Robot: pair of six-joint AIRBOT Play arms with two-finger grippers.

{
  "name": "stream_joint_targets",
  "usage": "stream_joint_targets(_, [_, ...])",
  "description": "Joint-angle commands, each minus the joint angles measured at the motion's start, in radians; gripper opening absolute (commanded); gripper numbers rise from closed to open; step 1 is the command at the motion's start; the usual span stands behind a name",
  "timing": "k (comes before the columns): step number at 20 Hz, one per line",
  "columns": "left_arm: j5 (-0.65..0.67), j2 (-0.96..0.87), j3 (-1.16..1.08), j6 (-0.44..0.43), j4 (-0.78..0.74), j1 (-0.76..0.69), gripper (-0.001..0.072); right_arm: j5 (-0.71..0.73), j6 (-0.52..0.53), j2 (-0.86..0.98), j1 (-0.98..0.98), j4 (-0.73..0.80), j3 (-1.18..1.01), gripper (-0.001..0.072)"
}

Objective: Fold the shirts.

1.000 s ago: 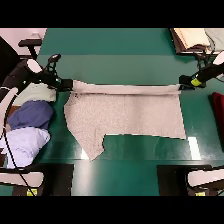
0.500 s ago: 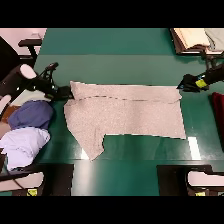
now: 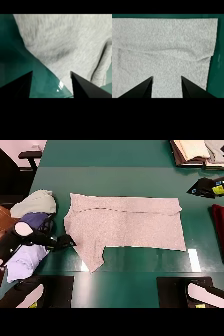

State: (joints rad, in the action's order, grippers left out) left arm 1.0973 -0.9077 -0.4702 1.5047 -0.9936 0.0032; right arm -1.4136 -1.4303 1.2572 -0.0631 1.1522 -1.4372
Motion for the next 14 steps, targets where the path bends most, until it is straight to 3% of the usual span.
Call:
stream_joint_targets(1, [-0.095,0.039,0.1,-0.047,0.119,0.0,0.0543,-0.003,0.0,-0.018,0.0,-0.002,0.0,0.0408])
stream_joint_targets(5, [-0.152,0.039,0.109,-0.048,0.162,-0.002,0.0543,-0.005,0.0,-0.019,0.0,-0.005,0.0,0.0408])
stream_joint_targets(8, [-0.212,0.039,0.109,-0.046,0.172,-0.083,0.0542,-0.008,0.0,-0.019,0.0,-0.009,0.0,0.0408])
stream_joint_targets(9, [-0.23,0.039,0.109,-0.035,0.172,-0.119,0.0441,-0.016,0.0,-0.019,0.0,-0.009,0.0,0.0407])
stream_joint_targets(10, [-0.244,0.039,0.109,-0.036,0.172,-0.139,0.0202,-0.022,0.0,-0.019,0.0,-0.008,0.0,0.0407])
stream_joint_targets(11, [-0.248,0.039,0.108,-0.036,0.18,-0.144,0.0015,-0.033,0.0,-0.019,-0.001,-0.007,0.0,0.0408])
stream_joint_targets(14, [-0.197,0.04,0.064,-0.038,0.171,-0.144,0.002,-0.087,0.0,-0.027,-0.048,0.003,0.026,0.0408])
